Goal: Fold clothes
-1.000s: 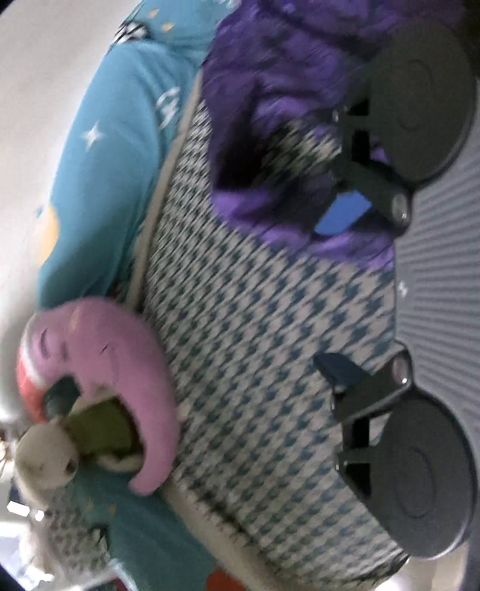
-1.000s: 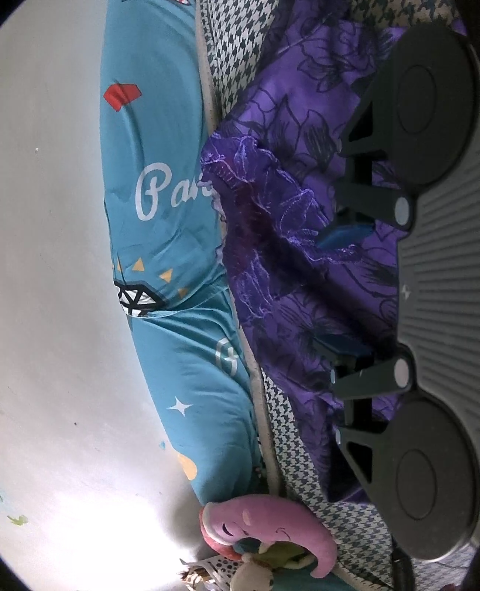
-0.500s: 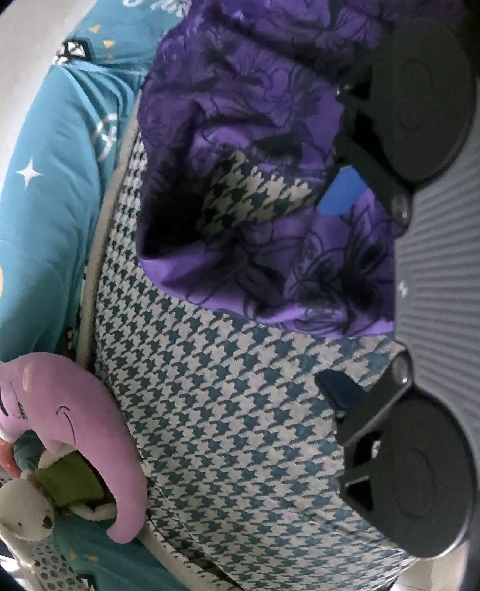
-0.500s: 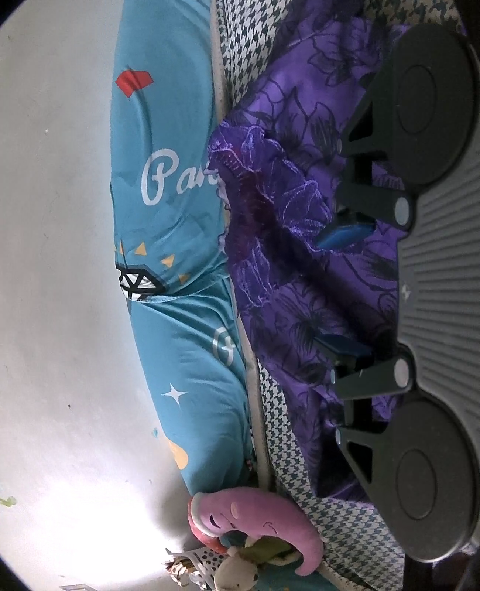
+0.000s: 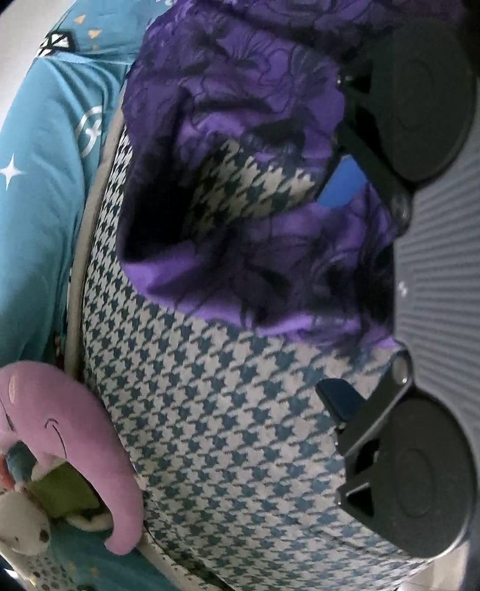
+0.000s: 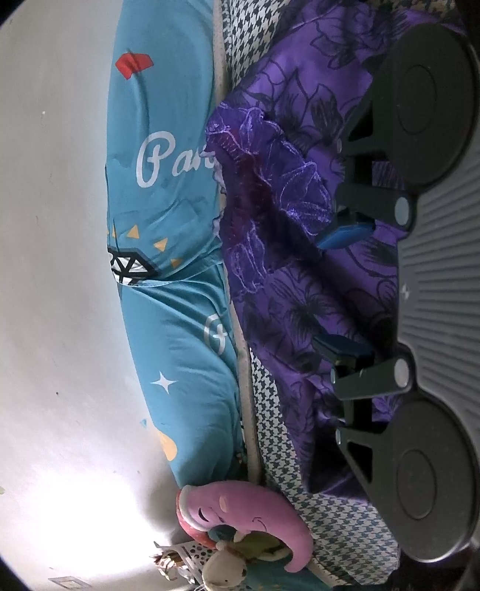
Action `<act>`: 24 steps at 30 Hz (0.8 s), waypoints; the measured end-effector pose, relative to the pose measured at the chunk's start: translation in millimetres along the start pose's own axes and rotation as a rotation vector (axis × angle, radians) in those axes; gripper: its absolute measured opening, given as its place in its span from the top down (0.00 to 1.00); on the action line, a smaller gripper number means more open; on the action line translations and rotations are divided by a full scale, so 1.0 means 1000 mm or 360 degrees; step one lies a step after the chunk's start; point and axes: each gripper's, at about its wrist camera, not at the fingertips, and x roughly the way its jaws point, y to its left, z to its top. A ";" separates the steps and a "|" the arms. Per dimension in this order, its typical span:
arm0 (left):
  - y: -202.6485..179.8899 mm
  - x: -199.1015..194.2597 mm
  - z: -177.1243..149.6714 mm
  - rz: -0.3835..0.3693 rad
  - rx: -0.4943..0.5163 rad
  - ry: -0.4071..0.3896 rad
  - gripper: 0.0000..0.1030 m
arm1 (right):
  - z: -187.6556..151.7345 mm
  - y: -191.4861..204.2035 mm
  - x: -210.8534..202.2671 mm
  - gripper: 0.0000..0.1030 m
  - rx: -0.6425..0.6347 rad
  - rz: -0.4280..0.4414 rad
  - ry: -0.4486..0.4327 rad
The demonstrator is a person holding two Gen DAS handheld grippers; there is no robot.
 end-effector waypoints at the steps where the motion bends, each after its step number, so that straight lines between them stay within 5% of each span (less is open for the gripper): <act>1: -0.002 0.000 0.000 -0.0014 0.0013 0.0000 0.00 | 0.000 0.000 0.001 0.50 -0.0002 -0.0001 0.0004; 5: -0.011 0.003 -0.004 0.0014 0.0087 -0.0010 0.01 | 0.001 -0.001 0.005 0.50 0.0014 -0.0002 0.0018; 8: -0.014 0.000 -0.009 -0.0011 0.0112 -0.0029 0.16 | 0.001 -0.001 0.005 0.50 0.0010 -0.0001 0.0018; 13: -0.014 -0.012 -0.014 -0.0067 0.0184 -0.0102 0.67 | 0.002 -0.001 0.007 0.50 -0.0002 -0.0003 0.0014; 15: -0.009 -0.015 -0.013 -0.0090 0.0164 -0.0113 0.80 | 0.003 -0.001 0.008 0.50 -0.0003 -0.0003 0.0017; 18: 0.003 -0.019 -0.009 -0.0068 0.0096 -0.0143 0.86 | 0.002 0.001 0.009 0.50 -0.0010 -0.0003 0.0021; 24: 0.024 -0.040 0.002 0.0276 0.0056 -0.0390 0.90 | 0.001 0.005 0.013 0.50 -0.0041 0.0002 0.0031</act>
